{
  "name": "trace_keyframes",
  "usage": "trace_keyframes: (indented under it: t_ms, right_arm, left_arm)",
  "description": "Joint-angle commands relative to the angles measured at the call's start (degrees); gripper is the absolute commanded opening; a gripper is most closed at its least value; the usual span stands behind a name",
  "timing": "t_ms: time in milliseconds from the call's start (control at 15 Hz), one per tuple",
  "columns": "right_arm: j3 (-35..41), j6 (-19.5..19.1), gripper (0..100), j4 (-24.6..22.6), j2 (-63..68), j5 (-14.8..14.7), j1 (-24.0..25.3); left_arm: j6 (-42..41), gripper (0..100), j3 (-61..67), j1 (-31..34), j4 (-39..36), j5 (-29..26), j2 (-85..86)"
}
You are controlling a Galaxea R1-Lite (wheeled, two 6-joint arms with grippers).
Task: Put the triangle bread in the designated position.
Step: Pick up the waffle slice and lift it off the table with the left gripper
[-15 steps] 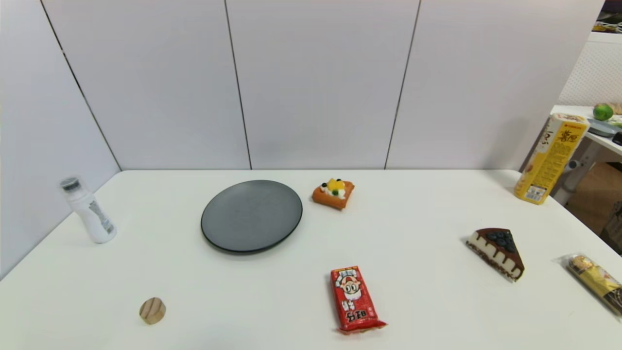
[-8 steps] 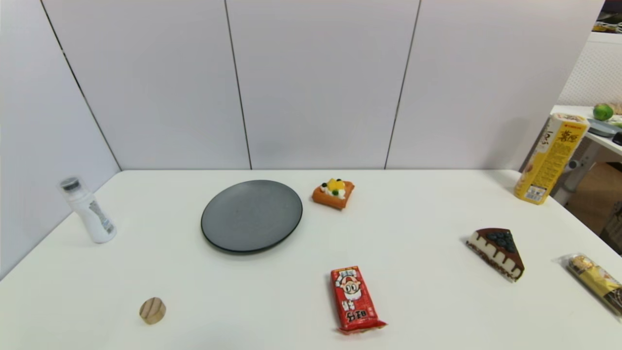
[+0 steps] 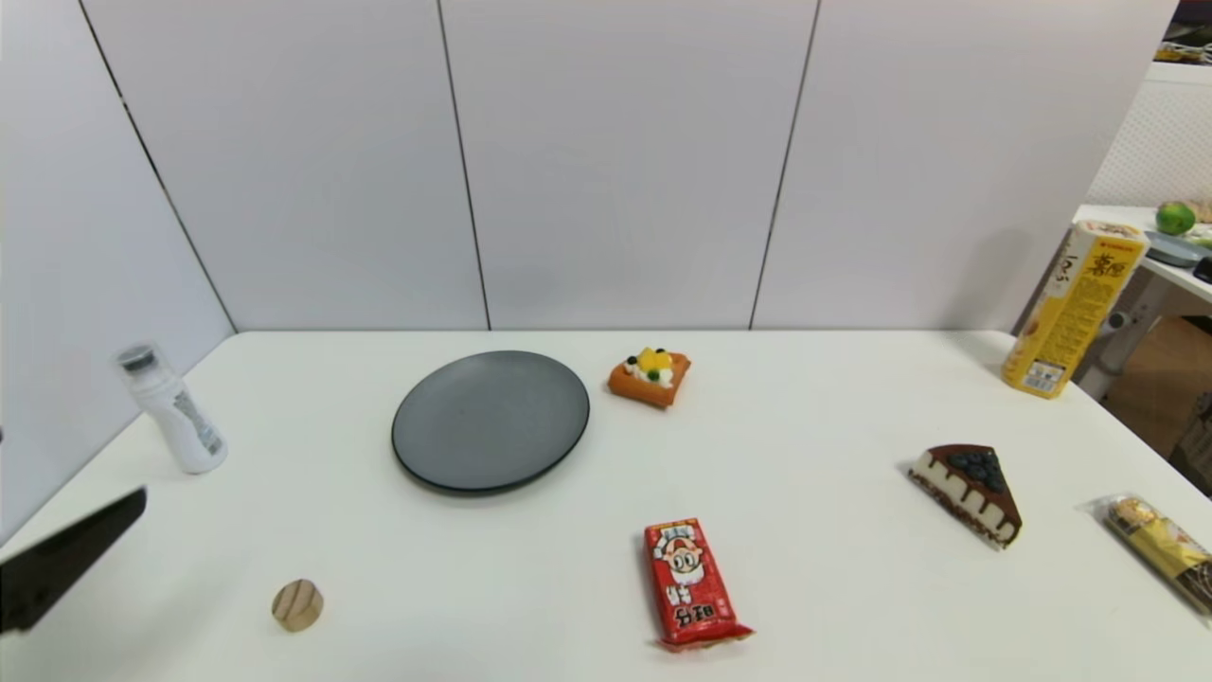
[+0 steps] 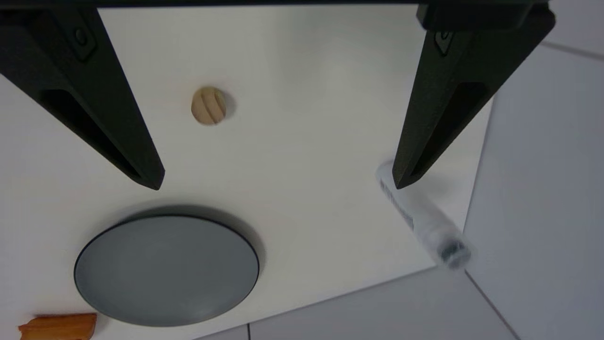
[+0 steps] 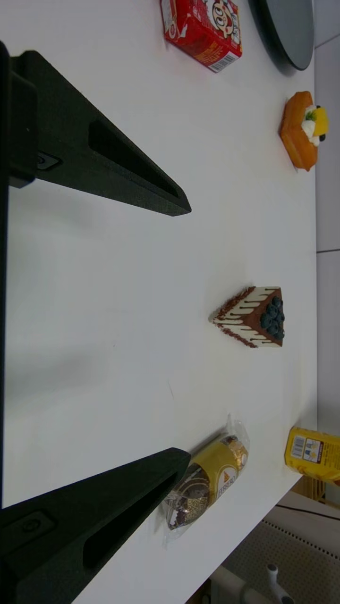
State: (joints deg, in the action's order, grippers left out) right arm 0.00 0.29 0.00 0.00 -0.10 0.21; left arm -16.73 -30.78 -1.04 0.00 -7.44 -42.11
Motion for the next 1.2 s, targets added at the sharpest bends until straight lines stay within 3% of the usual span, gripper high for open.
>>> trace_keyframes:
  t_ms: [67, 467, 667, 933, 1200]
  right_arm:
    - [0.09, 0.06, 100, 0.0, 0.09, 0.01, 0.06]
    - [0.09, 0.06, 100, 0.0, 0.09, 0.01, -0.03]
    - [0.09, -0.12, 100, 0.0, 0.09, 0.01, -0.03]
    - [0.09, -0.12, 100, 0.0, 0.09, 0.01, -0.03]
    - [0.09, -0.12, 100, 0.0, 0.09, 0.01, -0.03]
  left_arm:
    - [-12.98, 100, -41.38, -13.47, -1.05, -8.47, -49.48]
    - [-6.57, 100, -58.78, -24.36, -0.97, -8.21, -70.66]
    - [-5.07, 100, -64.76, -25.68, -0.88, -7.07, -77.95]
    - [-4.98, 100, -72.23, -26.74, -0.7, 0.14, -85.25]
    - [-2.87, 100, -75.74, -29.29, 1.76, 0.23, -89.29]
